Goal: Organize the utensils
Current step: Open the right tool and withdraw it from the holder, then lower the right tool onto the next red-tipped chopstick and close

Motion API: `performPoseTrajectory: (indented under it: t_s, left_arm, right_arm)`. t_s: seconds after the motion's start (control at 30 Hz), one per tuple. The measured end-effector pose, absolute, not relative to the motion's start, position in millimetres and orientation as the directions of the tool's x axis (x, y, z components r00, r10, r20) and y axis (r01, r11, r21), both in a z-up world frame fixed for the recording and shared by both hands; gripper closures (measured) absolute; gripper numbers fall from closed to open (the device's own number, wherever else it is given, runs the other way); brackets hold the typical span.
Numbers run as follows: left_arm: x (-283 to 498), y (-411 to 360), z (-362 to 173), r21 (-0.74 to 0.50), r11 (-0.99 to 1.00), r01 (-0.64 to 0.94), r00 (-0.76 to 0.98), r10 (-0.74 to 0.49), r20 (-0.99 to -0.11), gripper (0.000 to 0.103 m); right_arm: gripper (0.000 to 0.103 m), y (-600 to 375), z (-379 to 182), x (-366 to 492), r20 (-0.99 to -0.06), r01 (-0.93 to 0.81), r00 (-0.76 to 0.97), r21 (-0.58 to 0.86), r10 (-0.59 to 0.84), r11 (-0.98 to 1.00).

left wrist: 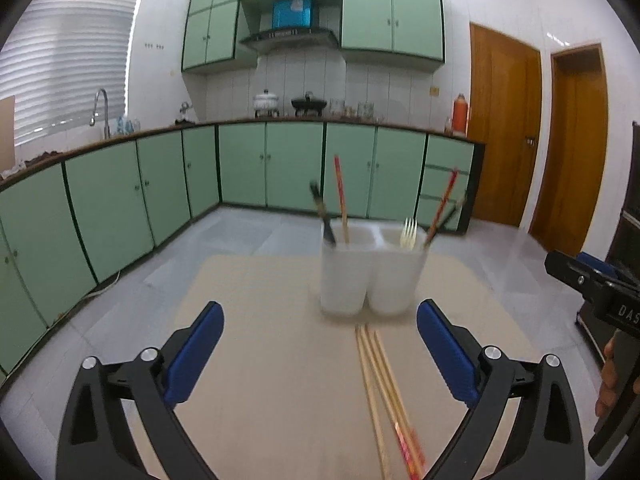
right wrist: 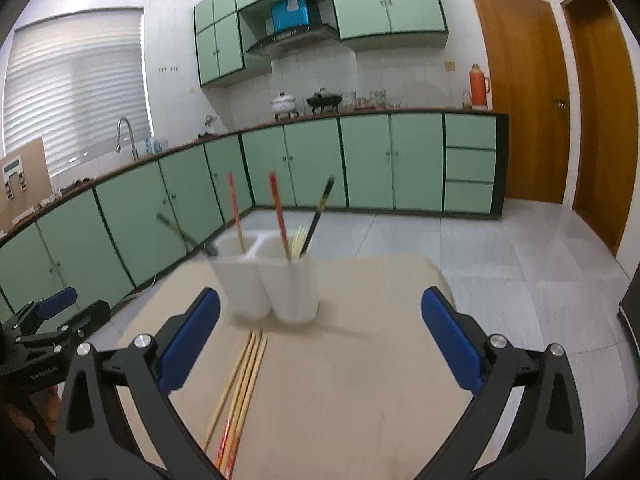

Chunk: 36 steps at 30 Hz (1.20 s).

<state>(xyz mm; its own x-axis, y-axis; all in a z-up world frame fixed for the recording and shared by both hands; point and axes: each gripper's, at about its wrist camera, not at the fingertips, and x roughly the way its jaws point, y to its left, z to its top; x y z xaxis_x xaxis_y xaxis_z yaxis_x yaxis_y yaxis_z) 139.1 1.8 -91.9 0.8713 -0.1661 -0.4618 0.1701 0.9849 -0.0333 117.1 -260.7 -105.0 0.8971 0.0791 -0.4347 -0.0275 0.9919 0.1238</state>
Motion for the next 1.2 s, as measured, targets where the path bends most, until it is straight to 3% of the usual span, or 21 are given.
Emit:
performPoseTrajectory:
  t_s: [0.43,0.8,0.97,1.2]
  left_arm:
    - [101,14,-165,0.017,0.987,0.157,0.823,-0.121,-0.556,0.008]
    - [80,21,-192,0.019,0.988,0.153,0.784,-0.11,-0.611,0.008]
    - [72,26,-197,0.026,0.989,0.143,0.778,-0.097,-0.62,0.008]
    - [67,29,-200,0.029,0.99,0.135,0.775,-0.088,-0.626,0.008]
  right_arm:
    - [0.005,-228,-179,81,-0.535,-0.046,0.838,0.124,0.105,0.991]
    - [0.007,-186,-212,52,-0.608,-0.155,0.779,0.051,0.154,0.987]
    - [0.028,-169,-226,48,-0.652,-0.195,0.741,0.015,0.158,0.981]
    - [0.045,-161,-236,44,-0.675,-0.196,0.721,0.02,0.158,0.98]
